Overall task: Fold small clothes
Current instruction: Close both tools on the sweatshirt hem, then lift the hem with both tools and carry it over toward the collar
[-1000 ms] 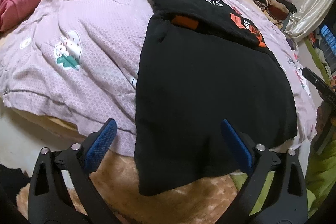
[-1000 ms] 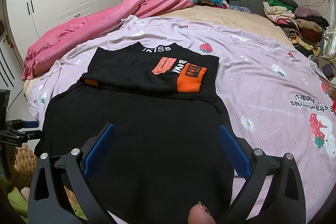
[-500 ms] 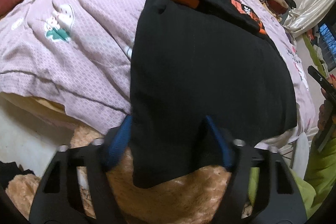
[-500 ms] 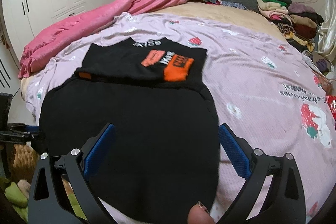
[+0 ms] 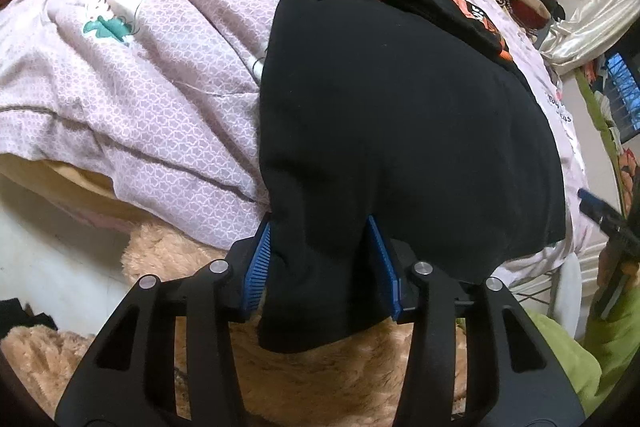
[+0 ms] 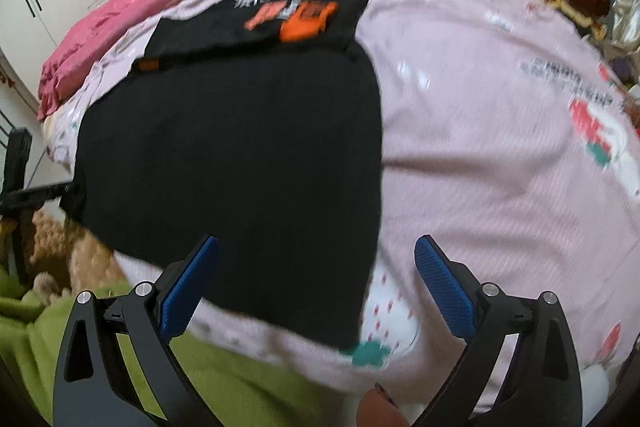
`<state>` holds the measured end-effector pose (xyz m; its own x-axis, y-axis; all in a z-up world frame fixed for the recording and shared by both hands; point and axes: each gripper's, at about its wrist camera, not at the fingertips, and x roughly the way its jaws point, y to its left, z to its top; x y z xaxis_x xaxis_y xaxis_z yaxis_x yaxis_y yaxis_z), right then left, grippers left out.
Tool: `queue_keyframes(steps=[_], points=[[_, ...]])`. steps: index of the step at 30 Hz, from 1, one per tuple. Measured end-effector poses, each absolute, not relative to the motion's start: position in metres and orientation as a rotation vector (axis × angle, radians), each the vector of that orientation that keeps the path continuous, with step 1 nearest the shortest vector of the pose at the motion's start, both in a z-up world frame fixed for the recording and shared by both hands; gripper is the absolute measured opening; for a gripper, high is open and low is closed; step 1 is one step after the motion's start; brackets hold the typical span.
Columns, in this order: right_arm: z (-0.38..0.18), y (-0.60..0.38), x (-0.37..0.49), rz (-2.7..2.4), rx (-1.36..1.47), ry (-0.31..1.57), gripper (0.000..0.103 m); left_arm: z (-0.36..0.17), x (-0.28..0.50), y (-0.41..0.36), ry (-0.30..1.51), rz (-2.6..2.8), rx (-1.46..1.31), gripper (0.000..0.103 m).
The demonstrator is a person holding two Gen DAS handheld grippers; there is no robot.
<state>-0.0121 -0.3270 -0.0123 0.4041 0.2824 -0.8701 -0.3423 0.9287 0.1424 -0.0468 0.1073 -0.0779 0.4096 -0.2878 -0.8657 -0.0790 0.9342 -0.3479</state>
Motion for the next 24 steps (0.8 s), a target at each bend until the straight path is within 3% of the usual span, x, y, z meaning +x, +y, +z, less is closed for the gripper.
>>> queue_keyframes(steps=[2, 3, 10, 13, 14, 15, 16, 19, 24], points=[[-0.016, -0.327, -0.017, 0.408, -0.063, 1.101, 0.092, -0.077, -0.047, 0.107, 1.148, -0.134, -0.357, 0.038], [-0.020, -0.327, -0.019, 0.423, -0.056, 1.120, 0.083, -0.077, -0.048, 0.108, 1.147, -0.133, -0.356, 0.038], [-0.044, -0.327, -0.020, 0.422, -0.039, 1.200, 0.068, -0.077, -0.048, 0.106, 1.144, -0.130, -0.343, 0.038], [-0.050, -0.329, -0.017, 0.387, -0.045, 1.192, 0.044, -0.080, -0.045, 0.105, 1.145, -0.131, -0.349, 0.037], [-0.045, -0.328, -0.018, 0.393, -0.047, 1.171, 0.030, -0.080, -0.045, 0.106, 1.146, -0.124, -0.352, 0.035], [-0.041, -0.326, -0.019, 0.408, -0.051, 1.154, 0.016, -0.079, -0.045, 0.105, 1.145, -0.119, -0.347, 0.027], [-0.037, -0.324, -0.020, 0.420, -0.062, 1.137, 0.011, -0.078, -0.045, 0.105, 1.141, -0.122, -0.348, 0.018], [-0.023, -0.321, -0.020, 0.435, -0.075, 1.088, 0.007, -0.069, -0.047, 0.104, 1.113, -0.136, -0.355, 0.008], [0.004, -0.321, -0.015, 0.437, -0.028, 0.977, 0.007, -0.049, -0.050, 0.111, 1.061, -0.150, -0.385, 0.007]])
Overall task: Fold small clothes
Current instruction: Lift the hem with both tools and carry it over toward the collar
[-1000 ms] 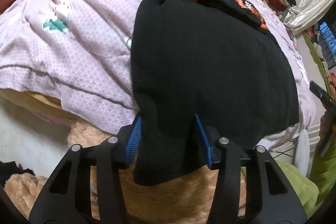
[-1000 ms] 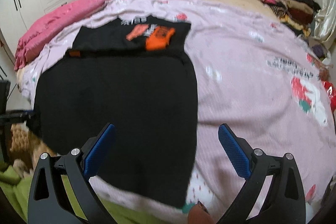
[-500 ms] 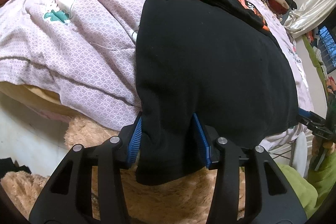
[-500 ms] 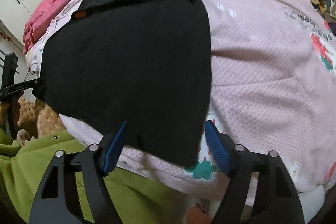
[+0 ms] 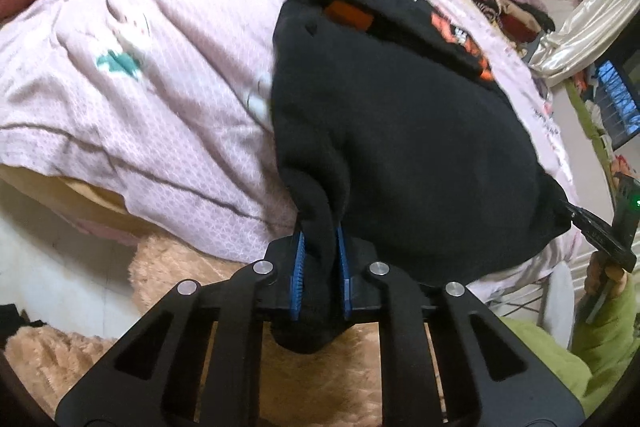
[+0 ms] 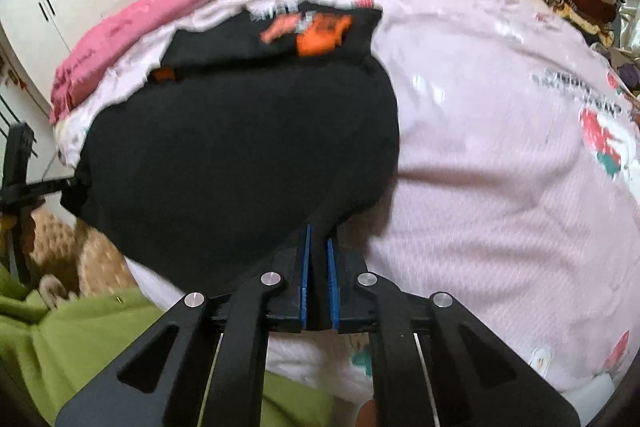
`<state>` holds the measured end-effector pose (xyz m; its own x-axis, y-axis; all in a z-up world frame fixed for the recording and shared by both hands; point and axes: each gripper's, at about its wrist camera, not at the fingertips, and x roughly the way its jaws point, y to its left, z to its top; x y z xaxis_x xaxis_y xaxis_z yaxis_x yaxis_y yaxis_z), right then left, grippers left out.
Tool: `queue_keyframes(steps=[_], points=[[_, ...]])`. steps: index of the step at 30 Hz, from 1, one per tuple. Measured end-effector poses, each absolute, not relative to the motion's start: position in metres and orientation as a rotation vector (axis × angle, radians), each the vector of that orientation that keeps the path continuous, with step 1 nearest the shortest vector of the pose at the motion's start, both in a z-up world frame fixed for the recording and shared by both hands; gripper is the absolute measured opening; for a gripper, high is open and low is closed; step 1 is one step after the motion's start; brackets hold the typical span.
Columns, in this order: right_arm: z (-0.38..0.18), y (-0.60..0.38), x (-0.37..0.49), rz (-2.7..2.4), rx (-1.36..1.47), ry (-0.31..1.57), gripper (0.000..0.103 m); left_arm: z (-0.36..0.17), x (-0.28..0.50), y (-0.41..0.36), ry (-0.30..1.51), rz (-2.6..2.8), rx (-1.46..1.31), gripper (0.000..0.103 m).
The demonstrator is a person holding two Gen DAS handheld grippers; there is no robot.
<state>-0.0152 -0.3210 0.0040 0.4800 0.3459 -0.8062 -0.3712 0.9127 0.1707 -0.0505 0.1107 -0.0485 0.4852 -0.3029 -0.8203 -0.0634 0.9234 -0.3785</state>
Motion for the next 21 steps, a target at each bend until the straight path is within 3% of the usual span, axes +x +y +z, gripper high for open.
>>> queue_keyframes(steps=[12, 21], points=[[0.062, -0.335, 0.001, 0.493, 0.160, 0.738, 0.007, 0.005, -0.051, 0.122, 0.917, -0.210, -0.484, 0.006], [0.080, -0.354, 0.020, 0.508, 0.292, 0.678, 0.006, 0.038, -0.030, 0.133, 0.836, -0.214, -0.527, 0.004]])
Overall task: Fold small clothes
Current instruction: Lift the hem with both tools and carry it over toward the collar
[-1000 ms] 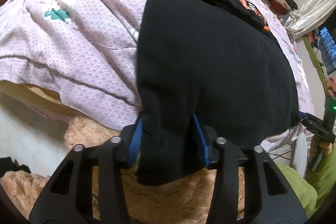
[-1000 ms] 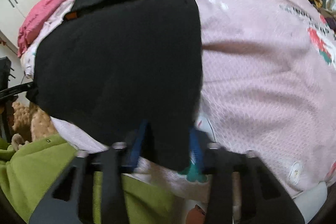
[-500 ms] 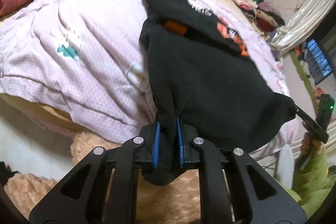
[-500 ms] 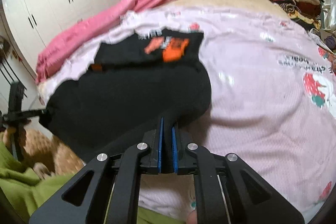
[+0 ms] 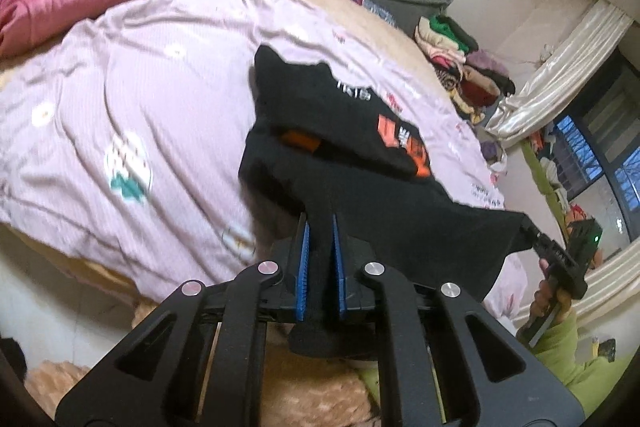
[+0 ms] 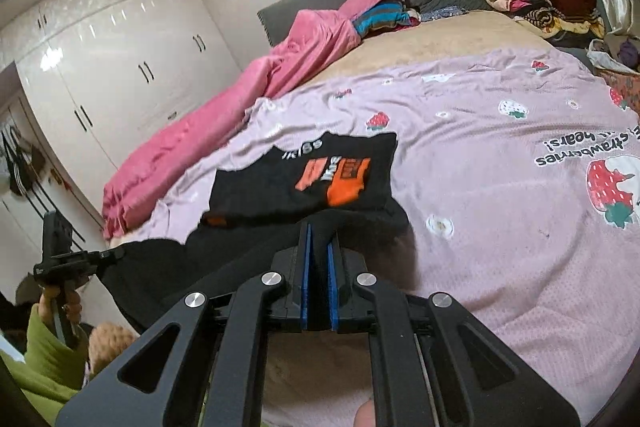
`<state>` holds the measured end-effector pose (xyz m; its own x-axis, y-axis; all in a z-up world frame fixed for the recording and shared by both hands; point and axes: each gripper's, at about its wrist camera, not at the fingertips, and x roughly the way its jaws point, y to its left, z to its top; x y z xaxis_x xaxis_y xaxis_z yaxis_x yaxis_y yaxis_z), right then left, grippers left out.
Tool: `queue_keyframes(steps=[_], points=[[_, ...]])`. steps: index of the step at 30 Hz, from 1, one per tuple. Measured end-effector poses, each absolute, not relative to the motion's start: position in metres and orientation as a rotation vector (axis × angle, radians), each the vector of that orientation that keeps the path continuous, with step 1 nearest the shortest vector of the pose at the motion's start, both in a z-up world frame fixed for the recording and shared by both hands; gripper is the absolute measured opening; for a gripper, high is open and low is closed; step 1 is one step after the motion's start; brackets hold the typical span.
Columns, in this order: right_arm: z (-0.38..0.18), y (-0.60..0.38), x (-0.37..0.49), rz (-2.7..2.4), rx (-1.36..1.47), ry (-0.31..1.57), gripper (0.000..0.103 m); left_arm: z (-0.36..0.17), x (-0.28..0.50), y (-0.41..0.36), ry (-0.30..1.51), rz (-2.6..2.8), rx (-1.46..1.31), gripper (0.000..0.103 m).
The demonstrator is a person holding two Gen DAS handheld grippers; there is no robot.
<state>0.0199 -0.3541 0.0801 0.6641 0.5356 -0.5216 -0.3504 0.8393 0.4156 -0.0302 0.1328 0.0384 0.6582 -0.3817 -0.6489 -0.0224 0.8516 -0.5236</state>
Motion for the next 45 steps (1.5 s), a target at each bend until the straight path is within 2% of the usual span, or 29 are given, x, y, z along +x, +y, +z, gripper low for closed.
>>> queue_keyframes(steps=[4, 12, 30, 45], points=[[0.079, -0.356, 0.028, 0.487, 0.303, 0.671, 0.006, 0.039, -0.021, 0.132, 0.854, -0.209, -0.497, 0.004], [0.058, -0.351, 0.063, 0.433, 0.349, 0.709, 0.006, 0.003, 0.007, 0.134, 0.959, -0.219, -0.547, 0.004], [0.083, -0.347, 0.153, 0.407, 0.421, 0.610, 0.006, 0.067, 0.097, 0.164, 0.827, -0.156, -0.593, 0.003], [0.054, -0.334, 0.197, 0.356, 0.432, 0.689, 0.007, 0.046, 0.137, 0.172, 0.847, -0.062, -0.573, 0.003]])
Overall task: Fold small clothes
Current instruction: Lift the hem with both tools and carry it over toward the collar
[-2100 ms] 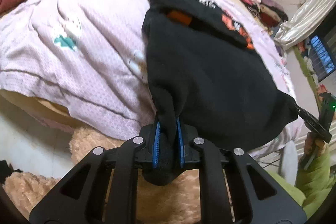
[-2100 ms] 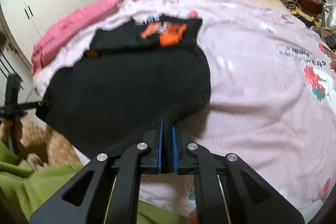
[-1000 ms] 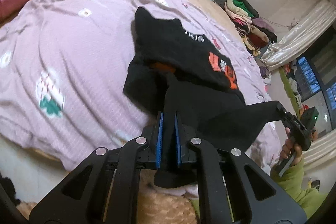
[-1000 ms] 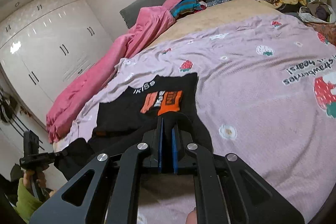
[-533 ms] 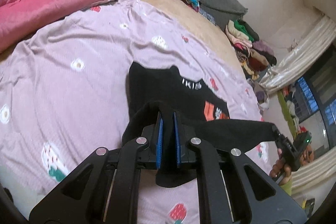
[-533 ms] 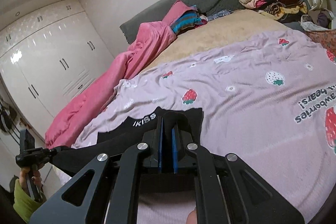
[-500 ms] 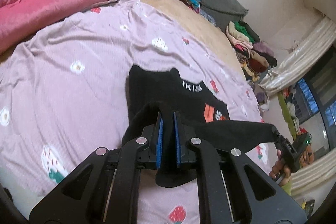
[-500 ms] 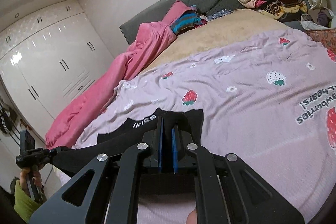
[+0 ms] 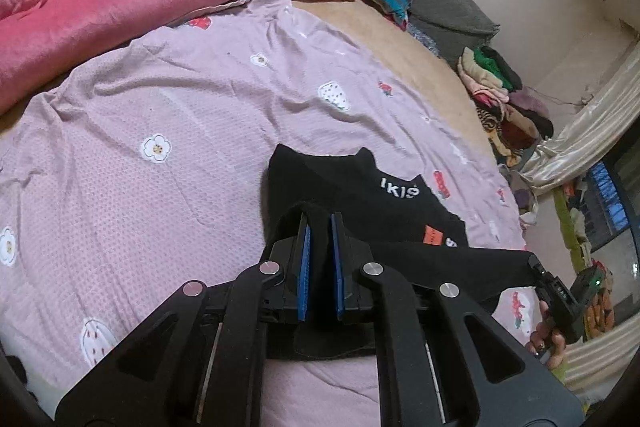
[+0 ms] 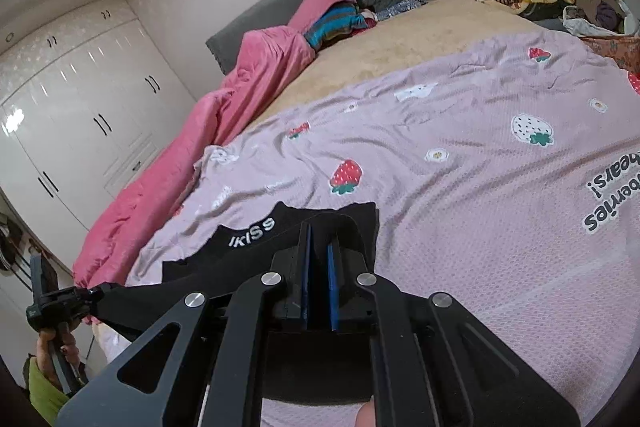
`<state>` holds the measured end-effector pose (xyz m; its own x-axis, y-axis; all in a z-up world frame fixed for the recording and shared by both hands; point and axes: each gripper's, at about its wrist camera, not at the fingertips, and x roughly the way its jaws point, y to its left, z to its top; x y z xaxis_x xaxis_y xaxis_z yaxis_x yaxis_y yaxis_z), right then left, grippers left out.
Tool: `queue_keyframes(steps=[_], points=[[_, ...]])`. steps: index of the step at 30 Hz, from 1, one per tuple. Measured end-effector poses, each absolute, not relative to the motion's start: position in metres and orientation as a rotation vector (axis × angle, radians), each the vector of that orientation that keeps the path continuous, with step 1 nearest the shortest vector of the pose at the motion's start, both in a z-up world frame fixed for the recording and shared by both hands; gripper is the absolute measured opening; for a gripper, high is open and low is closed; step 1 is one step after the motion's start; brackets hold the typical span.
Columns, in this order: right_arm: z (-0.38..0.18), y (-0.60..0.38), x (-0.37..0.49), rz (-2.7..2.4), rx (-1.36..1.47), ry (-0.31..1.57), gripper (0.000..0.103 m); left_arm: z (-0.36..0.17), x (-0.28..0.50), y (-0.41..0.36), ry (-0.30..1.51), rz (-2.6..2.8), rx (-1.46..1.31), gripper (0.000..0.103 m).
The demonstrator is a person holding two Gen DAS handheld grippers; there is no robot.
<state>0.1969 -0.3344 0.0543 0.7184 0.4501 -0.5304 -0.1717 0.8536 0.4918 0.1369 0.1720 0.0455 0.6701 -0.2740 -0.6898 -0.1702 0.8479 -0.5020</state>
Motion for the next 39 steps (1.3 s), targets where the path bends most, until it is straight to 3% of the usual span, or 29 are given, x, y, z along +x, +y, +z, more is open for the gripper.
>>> queue_keyframes(steps=[13, 23, 25, 29, 31, 33, 37, 39], points=[[0.038, -0.322, 0.208, 0.325, 0.401, 0.739, 0.009, 0.027, 0.148, 0.168, 0.876, -0.042, -0.527, 0.005], [0.046, -0.321, 0.198, 0.300, 0.374, 0.709, 0.028, 0.039, 0.142, 0.159, 0.841, -0.029, -0.440, 0.005], [0.050, -0.321, 0.194, 0.292, 0.364, 0.697, 0.036, 0.044, 0.139, 0.157, 0.829, -0.027, -0.425, 0.013], [0.056, -0.320, 0.186, 0.294, 0.343, 0.673, 0.041, 0.050, 0.136, 0.150, 0.814, -0.023, -0.376, 0.021], [0.060, -0.317, 0.180, 0.300, 0.324, 0.659, 0.044, 0.053, 0.134, 0.147, 0.809, -0.031, -0.362, 0.034], [0.063, -0.314, 0.174, 0.305, 0.299, 0.643, 0.050, 0.056, 0.130, 0.141, 0.802, -0.040, -0.342, 0.038], [0.070, -0.302, 0.159, 0.315, 0.216, 0.610, 0.050, 0.059, 0.123, 0.128, 0.794, -0.067, -0.303, 0.062], [0.072, -0.292, 0.150, 0.334, 0.159, 0.597, 0.050, 0.059, 0.118, 0.121, 0.789, -0.078, -0.283, 0.065]])
